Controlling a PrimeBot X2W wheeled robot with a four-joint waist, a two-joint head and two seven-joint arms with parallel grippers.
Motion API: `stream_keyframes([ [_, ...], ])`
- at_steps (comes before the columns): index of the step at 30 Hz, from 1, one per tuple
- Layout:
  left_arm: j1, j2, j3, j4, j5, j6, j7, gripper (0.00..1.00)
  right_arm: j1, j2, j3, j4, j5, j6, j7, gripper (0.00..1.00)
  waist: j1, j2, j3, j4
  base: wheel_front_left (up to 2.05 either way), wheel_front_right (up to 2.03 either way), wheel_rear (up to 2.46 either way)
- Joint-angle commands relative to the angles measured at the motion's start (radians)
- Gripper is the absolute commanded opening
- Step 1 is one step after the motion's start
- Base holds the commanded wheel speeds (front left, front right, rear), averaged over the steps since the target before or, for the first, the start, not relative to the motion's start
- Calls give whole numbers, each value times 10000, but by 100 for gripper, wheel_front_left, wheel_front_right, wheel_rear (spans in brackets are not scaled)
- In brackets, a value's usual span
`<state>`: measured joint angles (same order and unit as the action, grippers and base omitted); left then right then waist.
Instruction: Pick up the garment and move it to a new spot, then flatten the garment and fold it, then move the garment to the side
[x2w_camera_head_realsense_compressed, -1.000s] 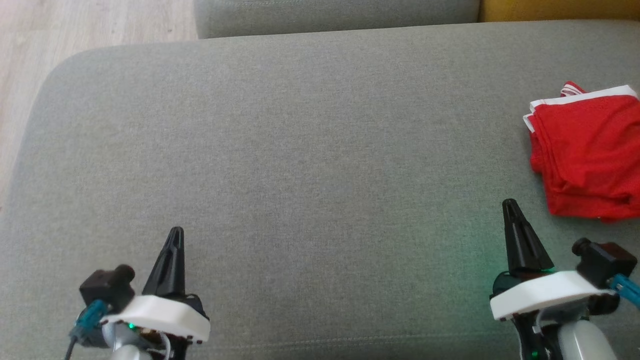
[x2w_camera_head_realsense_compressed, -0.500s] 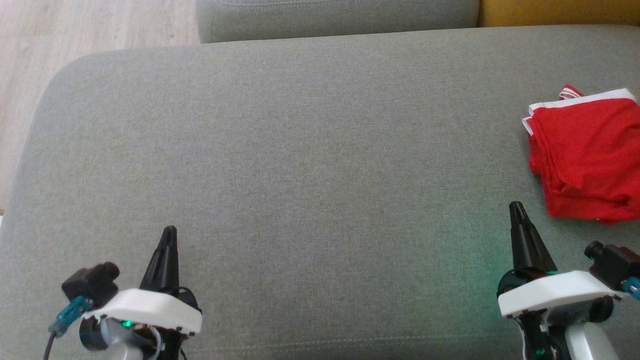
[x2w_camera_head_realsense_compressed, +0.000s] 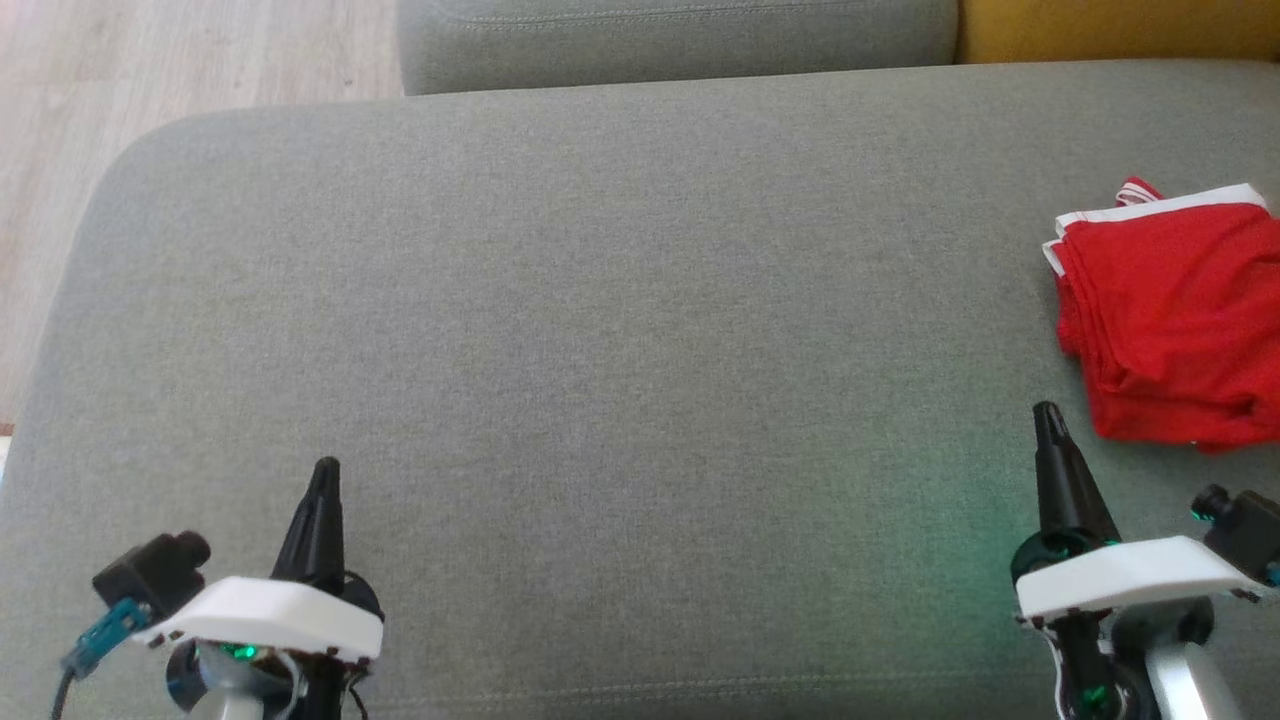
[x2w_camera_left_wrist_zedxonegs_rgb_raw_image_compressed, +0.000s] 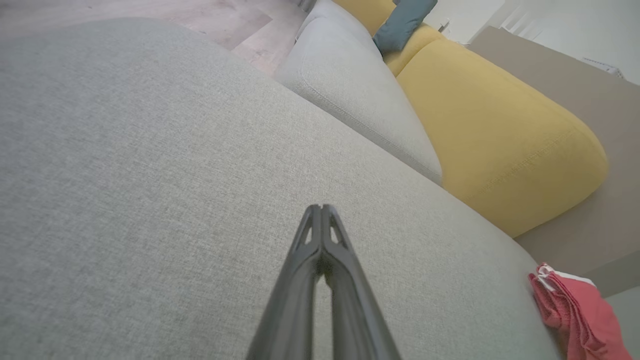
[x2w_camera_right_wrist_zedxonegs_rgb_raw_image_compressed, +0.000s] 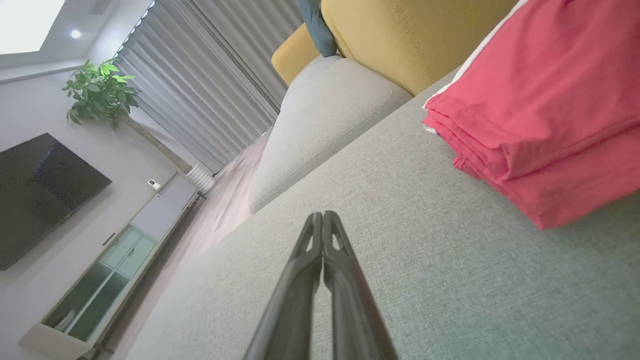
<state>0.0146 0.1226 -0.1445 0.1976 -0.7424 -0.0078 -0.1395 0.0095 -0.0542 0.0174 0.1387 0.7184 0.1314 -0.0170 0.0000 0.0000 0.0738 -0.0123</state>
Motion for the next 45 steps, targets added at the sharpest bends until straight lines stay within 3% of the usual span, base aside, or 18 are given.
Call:
stream_keyframes([
  [1, -535, 63, 289, -263, -219, -66, 66, 0, -469, -200, -5, -287, 244, -3, 18, 0, 0, 0, -6, 2, 0, 0, 0],
  [45, -896, -239, 1366, 131, -4980, -702, 1269, 0, -830, -268, -443, 432, 5206, -5, 498, 0, 0, 0, -389, 68, 0, 0, 0],
])
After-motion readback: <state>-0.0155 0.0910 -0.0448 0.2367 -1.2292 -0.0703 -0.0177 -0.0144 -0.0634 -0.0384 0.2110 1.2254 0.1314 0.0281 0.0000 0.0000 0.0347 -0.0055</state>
